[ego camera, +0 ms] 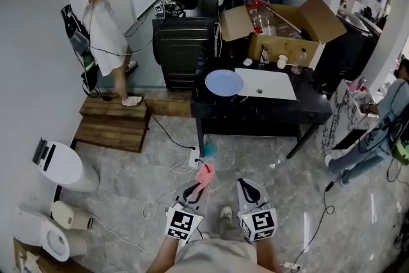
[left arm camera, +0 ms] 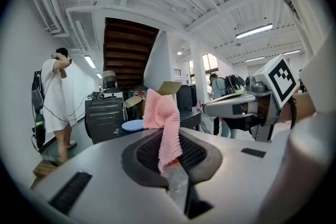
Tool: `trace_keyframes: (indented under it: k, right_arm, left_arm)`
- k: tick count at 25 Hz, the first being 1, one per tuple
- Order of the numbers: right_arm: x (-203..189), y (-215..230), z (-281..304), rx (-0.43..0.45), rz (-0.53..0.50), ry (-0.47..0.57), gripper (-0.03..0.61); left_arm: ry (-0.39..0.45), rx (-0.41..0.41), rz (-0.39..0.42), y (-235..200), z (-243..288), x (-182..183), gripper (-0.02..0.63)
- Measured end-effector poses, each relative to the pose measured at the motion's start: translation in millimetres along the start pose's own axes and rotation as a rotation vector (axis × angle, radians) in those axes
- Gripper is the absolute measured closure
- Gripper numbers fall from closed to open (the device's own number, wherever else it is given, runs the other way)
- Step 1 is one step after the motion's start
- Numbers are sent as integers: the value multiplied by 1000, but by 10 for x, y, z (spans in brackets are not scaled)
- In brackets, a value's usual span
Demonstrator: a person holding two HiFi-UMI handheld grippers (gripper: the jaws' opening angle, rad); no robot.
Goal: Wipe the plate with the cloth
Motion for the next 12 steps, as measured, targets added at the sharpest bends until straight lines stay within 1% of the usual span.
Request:
trace_keyframes:
  k: [12]
  right_arm:
    - [351, 976, 803, 50, -27, 14, 572]
  left_arm:
    - [-12, 67, -9, -387, 1009, 495, 580]
Point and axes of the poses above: the fingertips, and each gripper's own axes: z forward along the fingers, y to its right, x out of its top, the point moved 5 cm from there along -z, backward along the fingers, and after that the axes turned 15 degrees about -y, right-handed, at the moved point
